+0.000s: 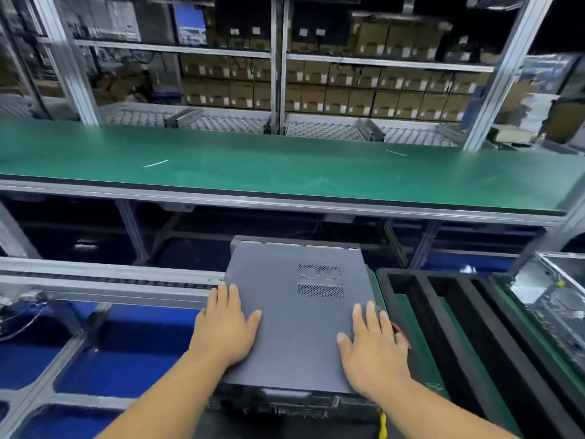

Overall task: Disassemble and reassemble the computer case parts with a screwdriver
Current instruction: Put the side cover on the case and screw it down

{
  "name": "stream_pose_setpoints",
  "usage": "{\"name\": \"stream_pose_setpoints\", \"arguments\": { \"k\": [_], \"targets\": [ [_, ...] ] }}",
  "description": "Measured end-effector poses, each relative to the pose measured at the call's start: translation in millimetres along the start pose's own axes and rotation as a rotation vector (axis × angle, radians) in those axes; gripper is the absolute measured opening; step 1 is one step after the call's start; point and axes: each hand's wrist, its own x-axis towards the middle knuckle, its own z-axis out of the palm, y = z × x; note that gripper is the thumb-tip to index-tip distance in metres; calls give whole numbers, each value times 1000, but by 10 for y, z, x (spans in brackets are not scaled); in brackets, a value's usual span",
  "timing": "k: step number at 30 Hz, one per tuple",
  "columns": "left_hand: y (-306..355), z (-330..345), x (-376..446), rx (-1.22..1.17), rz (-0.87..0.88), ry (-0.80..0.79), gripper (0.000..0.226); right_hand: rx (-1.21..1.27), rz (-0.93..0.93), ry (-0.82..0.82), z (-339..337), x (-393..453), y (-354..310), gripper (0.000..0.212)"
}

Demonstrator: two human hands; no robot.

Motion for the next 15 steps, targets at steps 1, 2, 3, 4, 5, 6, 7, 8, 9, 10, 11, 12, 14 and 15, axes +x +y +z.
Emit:
{"name": "stream_pose_setpoints", "arguments": {
  "k": [1, 2, 3, 4, 5, 6, 7, 8, 9, 10, 11, 12, 14, 15],
  "targets": [
    [4, 12, -18, 27, 19, 13, 89, -25, -13, -12, 6, 10, 1, 77],
    [9, 20, -37, 51, 34, 18, 89, -48, -30, -21, 10, 20, 9, 80],
    [16, 27, -54, 67, 44, 15, 90, -70, -51, -27, 10, 32, 24, 83],
    [25, 39, -73, 76, 50, 11, 92, -90, -75, -34, 12, 44, 42, 85],
    [33, 57, -91, 84, 55, 12, 93, -104, -100, -41, 17, 55, 62, 88],
    [40, 81, -113, 93, 61, 17, 95, -112, -125, -47, 22, 69, 84, 90],
    [45, 103, -126, 104, 66, 27, 97, -117, -147, -48, 24, 88, 106, 92],
    [49, 125, -134, 115, 69, 39, 98, -126, -168, -50, 21, 114, 128, 94],
    [53, 137, -131, 122, 70, 50, 99, -136, -185, -52, 15, 152, 141, 96],
    [63, 136, -113, 130, 71, 55, 99, -143, -194, -57, 4, 204, 147, 98],
    [81, 127, -91, 138, 68, 50, 98, -146, -198, -67, -15, 271, 141, 100],
    [105, 113, -75, 148, 62, 36, 98, -144, -199, -78, -33, 353, 127, 102],
    [171, 94, -65, 175, 77, 14, 97, -140, -187, -92, -78, 575, 84, 105],
    [201, 93, -88, 184, 115, 6, 98, -139, -180, -101, -102, 706, 60, 106]
  ]
}}
